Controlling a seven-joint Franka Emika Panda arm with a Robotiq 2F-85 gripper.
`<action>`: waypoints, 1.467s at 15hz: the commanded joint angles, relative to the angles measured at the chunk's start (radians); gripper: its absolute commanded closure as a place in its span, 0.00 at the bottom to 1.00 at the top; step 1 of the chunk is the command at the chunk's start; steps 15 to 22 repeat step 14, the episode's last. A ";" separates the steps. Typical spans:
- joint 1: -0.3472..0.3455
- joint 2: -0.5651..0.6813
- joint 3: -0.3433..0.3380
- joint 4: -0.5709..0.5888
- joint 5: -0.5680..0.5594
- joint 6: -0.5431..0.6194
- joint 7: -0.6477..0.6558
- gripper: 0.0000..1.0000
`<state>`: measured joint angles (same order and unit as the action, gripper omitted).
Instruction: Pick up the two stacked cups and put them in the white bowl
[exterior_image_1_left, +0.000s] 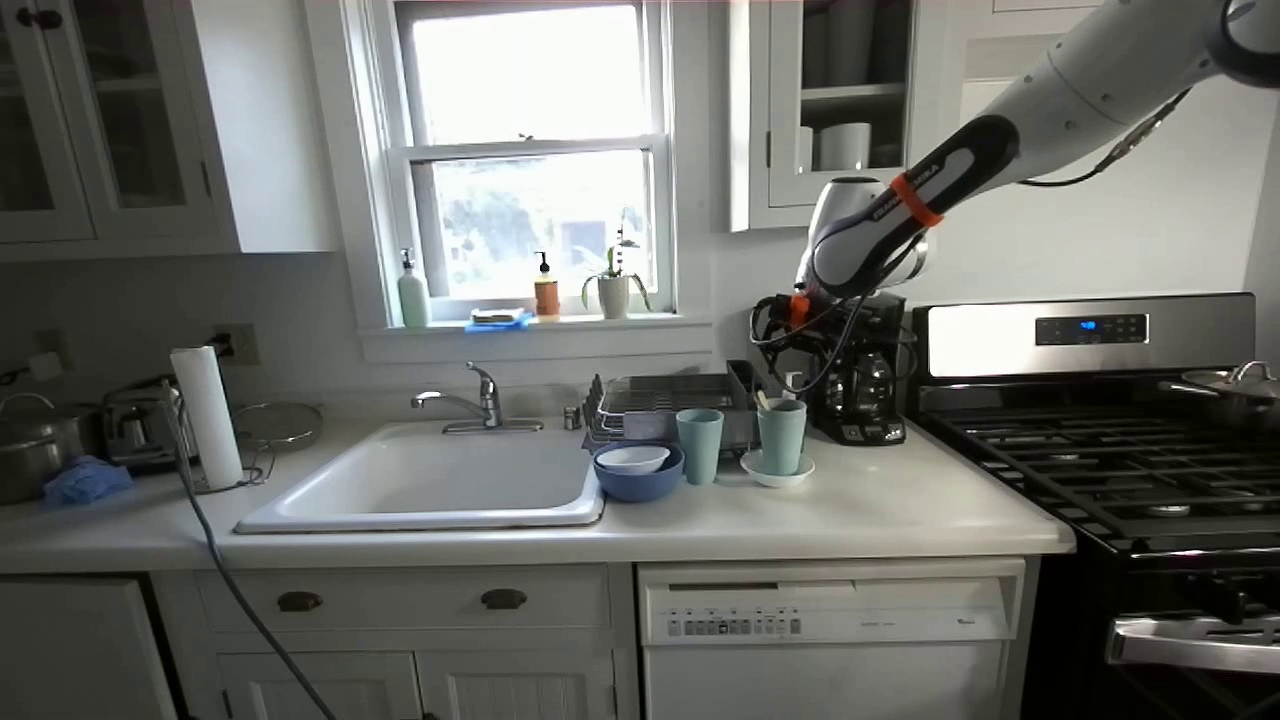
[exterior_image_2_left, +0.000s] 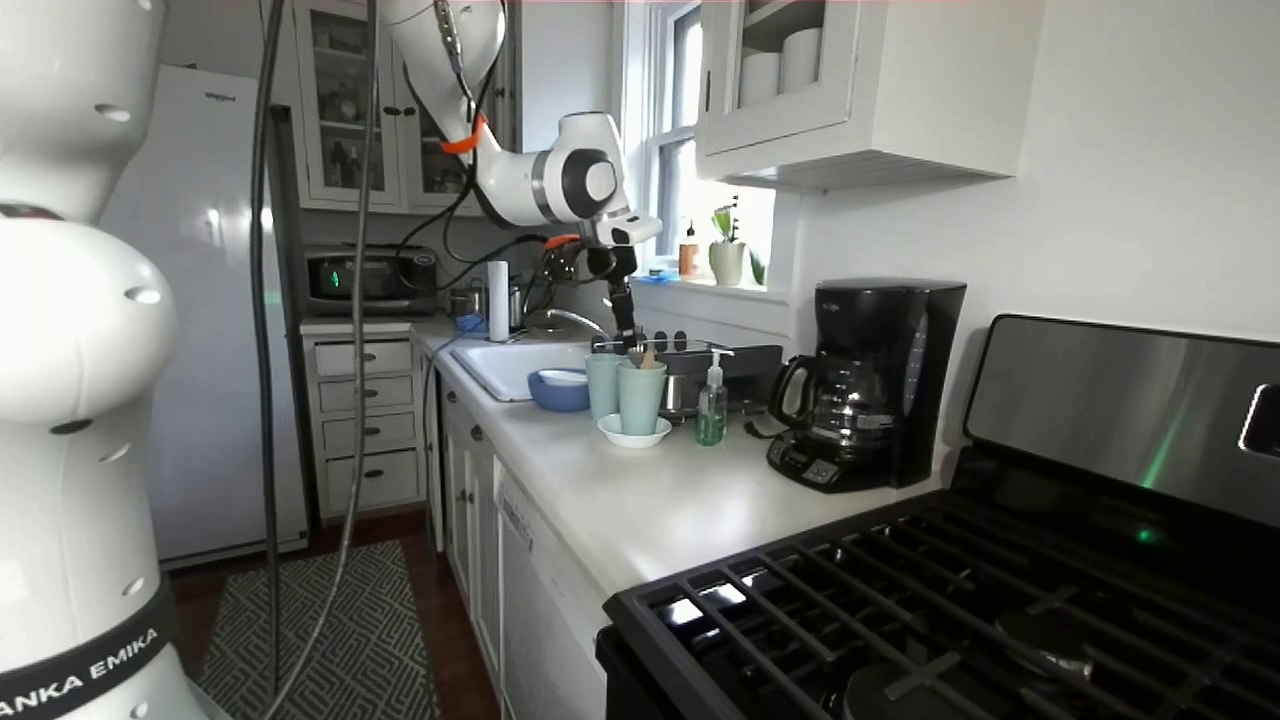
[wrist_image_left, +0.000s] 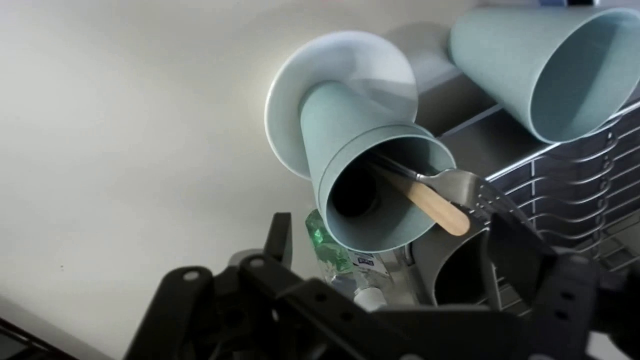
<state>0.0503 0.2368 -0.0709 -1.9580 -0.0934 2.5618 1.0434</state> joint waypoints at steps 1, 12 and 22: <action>-0.030 -0.186 0.041 -0.193 0.090 0.011 -0.263 0.00; -0.037 -0.405 0.034 -0.405 0.159 -0.073 -0.773 0.00; -0.035 -0.411 0.031 -0.415 0.160 -0.071 -0.790 0.00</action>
